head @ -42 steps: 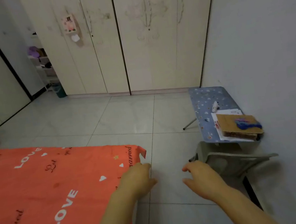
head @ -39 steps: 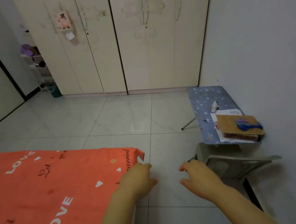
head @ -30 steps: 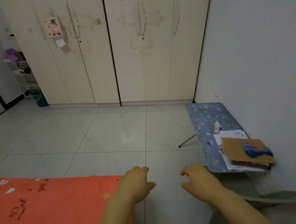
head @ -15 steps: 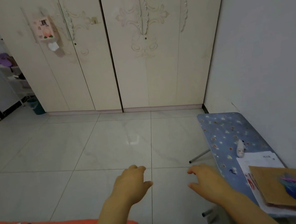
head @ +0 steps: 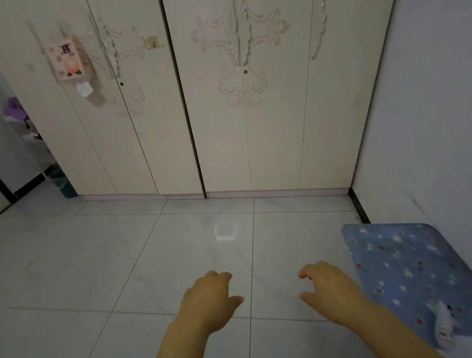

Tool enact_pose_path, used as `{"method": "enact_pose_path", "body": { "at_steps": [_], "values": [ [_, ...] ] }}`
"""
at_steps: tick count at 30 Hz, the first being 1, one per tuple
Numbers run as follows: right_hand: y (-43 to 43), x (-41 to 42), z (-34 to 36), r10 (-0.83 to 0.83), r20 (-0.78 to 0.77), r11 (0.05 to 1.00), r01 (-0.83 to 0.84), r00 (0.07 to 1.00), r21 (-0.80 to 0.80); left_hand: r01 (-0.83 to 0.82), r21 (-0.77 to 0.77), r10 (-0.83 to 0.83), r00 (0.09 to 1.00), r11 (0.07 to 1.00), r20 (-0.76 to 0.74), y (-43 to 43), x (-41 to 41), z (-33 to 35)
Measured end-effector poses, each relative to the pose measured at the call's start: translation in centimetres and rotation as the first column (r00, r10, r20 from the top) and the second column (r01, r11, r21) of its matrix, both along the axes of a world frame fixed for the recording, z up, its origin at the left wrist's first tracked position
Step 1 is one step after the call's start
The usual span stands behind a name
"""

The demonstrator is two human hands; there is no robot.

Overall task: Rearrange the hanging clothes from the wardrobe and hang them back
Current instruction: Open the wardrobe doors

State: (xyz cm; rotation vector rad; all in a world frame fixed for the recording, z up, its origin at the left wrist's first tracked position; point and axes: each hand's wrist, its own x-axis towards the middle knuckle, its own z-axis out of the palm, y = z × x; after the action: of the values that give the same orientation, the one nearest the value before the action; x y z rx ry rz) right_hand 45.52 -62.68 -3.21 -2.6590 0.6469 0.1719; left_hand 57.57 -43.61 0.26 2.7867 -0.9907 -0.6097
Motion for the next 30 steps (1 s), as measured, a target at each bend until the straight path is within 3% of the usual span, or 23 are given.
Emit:
{"method": "enact_pose_path", "body": {
  "at_steps": [22,30],
  "values": [
    [-22.4,38.5,0.2,-0.052,-0.033,0.999,0.052,0.998,-0.011,0.08,0.009,-0.08,0.997,0.997,-0.008,-23.2,40.2,-0.9],
    [-33.7,52.4,0.2,0.027,-0.027,1.0,-0.026,0.999,0.014,0.037,0.026,-0.037,0.999,0.999,0.007,-33.8,52.6,-0.3]
  ]
}}
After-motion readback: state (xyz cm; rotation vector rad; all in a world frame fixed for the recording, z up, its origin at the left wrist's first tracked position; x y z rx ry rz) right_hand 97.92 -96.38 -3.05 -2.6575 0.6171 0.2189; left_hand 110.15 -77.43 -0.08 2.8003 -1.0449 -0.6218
